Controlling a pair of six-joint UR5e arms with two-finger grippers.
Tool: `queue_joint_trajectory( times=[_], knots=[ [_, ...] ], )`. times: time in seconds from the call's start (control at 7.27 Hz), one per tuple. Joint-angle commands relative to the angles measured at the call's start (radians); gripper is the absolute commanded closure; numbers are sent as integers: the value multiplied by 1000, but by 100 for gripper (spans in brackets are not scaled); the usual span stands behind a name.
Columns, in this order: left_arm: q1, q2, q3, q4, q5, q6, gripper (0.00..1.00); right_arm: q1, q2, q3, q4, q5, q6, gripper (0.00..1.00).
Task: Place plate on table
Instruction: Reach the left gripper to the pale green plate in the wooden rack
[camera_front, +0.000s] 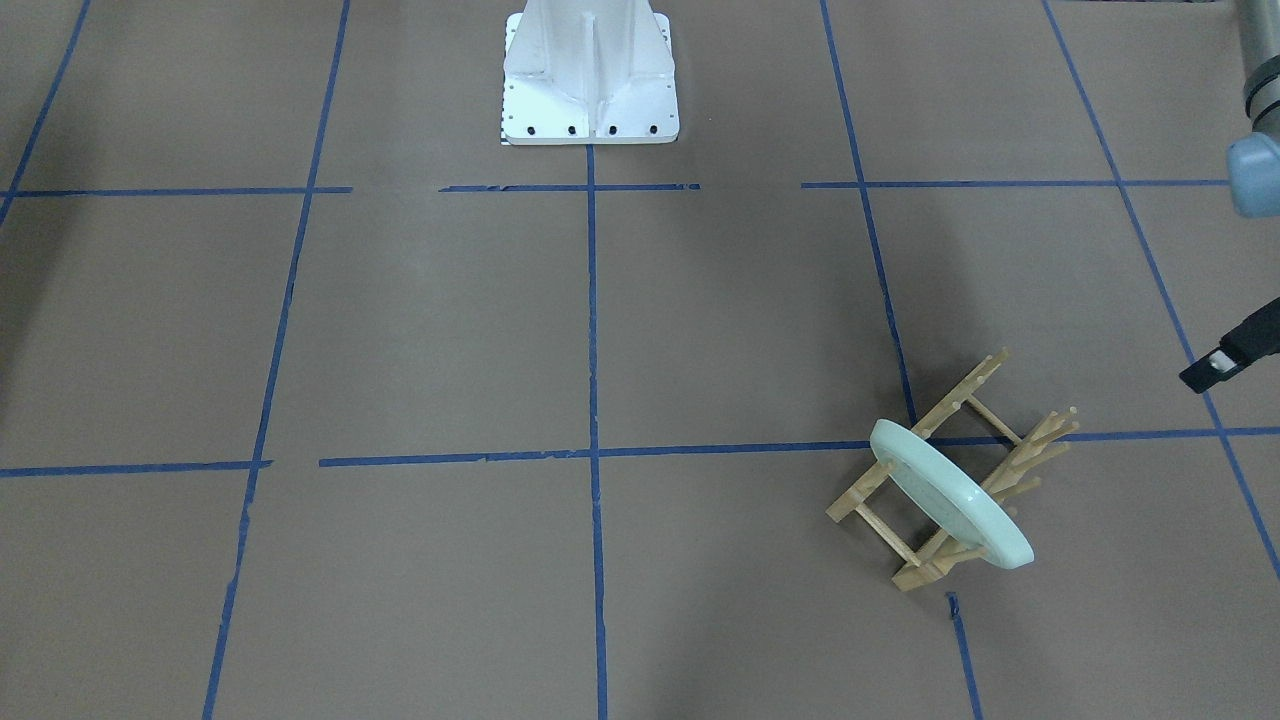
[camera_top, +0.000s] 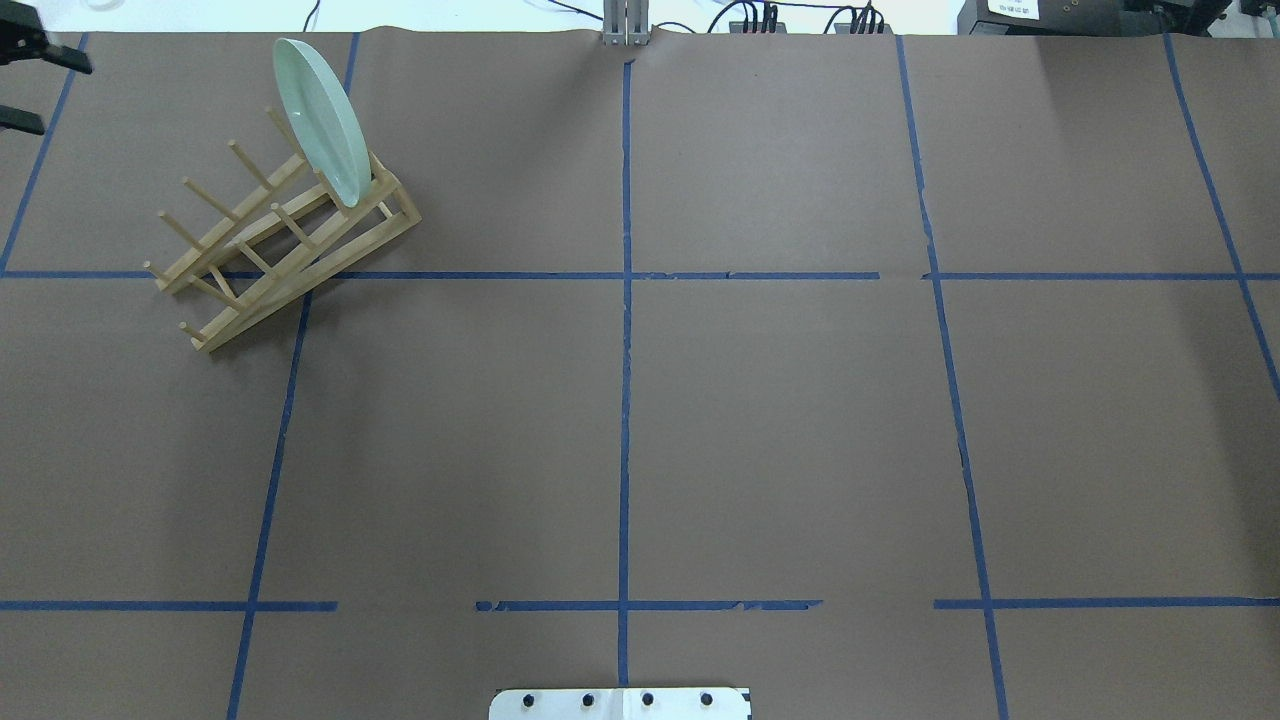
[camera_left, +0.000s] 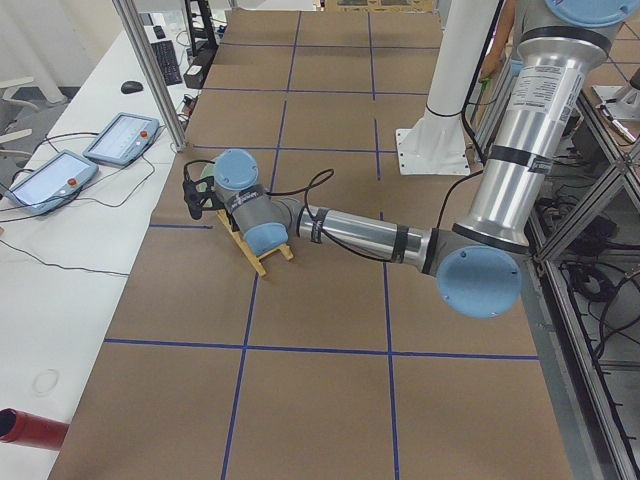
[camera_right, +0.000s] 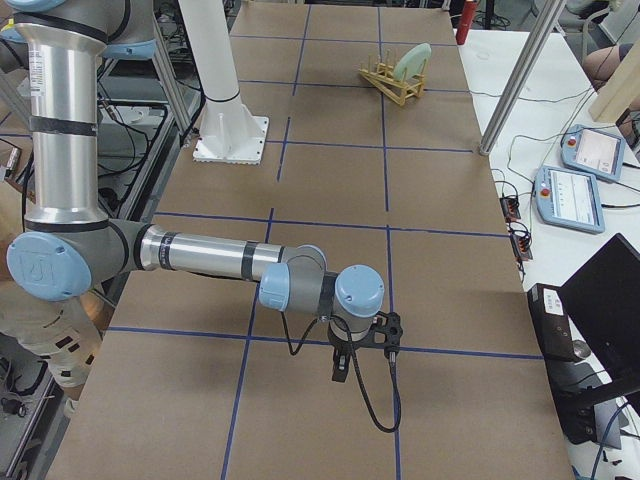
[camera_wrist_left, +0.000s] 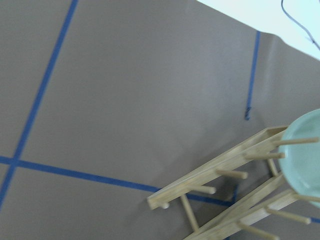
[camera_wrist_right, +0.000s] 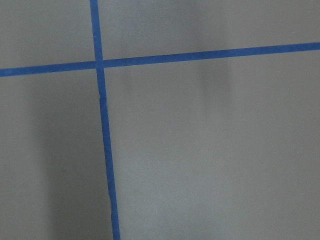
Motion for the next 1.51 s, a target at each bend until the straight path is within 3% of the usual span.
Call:
queue_joint_trajectory(
  times=[0.0, 0.55, 0.69, 0.83, 0.96, 1.38],
  knots=[
    [147, -111, 33, -154, 301, -372, 0, 0, 0, 0, 0, 0, 0, 0],
    [264, -182, 98, -145, 427, -416, 0, 0, 0, 0, 0, 0, 0, 0],
    [264, -201, 113, -140, 427, -417, 15, 0, 0, 0, 0, 0, 0, 0],
    [264, -201, 112, -140, 427, -419, 82, 0, 0, 0, 0, 0, 0, 0],
    [264, -202, 110, -140, 425, -414, 100, 0, 0, 0, 0, 0, 0, 0],
    [235, -196, 37, -53, 376, -401, 100, 0, 0, 2, 0, 0, 0, 0]
  ],
)
